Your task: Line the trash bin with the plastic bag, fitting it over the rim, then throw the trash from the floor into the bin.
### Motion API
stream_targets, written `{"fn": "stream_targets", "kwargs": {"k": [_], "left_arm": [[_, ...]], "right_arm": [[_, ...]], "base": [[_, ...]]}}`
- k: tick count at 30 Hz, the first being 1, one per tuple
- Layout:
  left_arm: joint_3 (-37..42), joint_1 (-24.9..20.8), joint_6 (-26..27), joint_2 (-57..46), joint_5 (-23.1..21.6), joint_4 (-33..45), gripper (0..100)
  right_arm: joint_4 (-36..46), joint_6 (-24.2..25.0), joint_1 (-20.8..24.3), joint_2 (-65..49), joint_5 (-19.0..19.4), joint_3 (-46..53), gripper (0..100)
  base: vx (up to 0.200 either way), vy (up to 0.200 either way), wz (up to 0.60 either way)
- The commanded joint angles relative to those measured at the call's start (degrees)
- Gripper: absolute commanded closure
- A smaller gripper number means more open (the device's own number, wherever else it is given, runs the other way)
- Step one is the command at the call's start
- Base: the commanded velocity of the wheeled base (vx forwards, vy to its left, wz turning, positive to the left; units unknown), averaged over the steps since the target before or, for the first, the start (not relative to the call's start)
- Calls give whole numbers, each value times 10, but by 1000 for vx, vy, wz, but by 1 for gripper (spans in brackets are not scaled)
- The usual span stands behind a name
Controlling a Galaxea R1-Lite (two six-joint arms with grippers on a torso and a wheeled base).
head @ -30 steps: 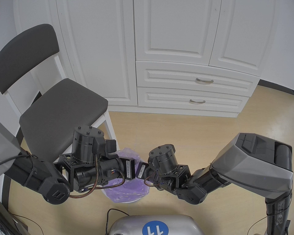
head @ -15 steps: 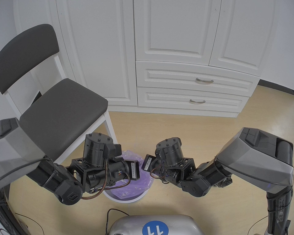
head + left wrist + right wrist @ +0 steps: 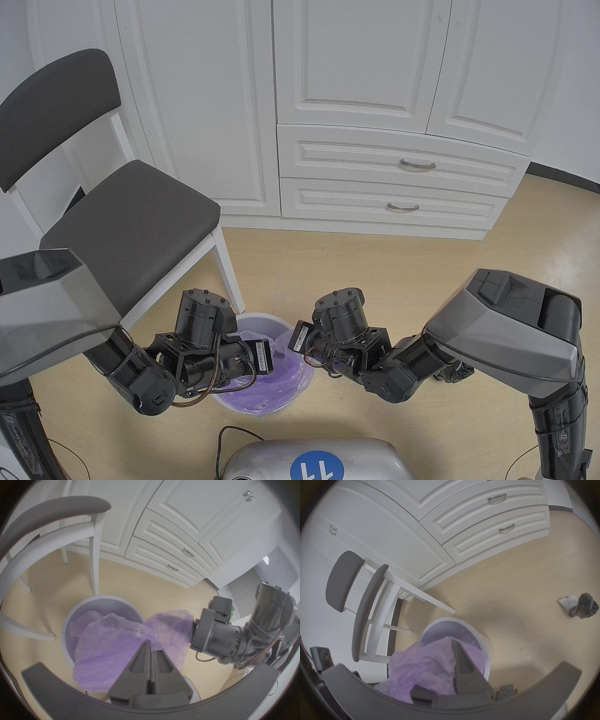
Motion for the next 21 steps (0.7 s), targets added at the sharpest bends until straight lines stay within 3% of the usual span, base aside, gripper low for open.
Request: {"fn": "stream_targets", "kwargs": {"k": [1, 10, 16, 21], "left_arm": [[-15, 28, -7, 47, -2, -3, 100], [-40, 43, -33, 86, -1, -4, 100], [-11, 63, -30, 68, 1, -4, 100], [41, 75, -26, 10, 2, -22, 100]], "right_arm": [[0, 1, 0, 29, 0, -15, 100], [-1, 1, -3, 44, 4, -38, 100], [0, -13, -33, 30, 5, -25, 100], [-7, -146, -62, 2, 6, 33, 100]], "base": [[0, 0, 0], [0, 0, 0], [0, 0, 0], [0, 0, 0]]}}
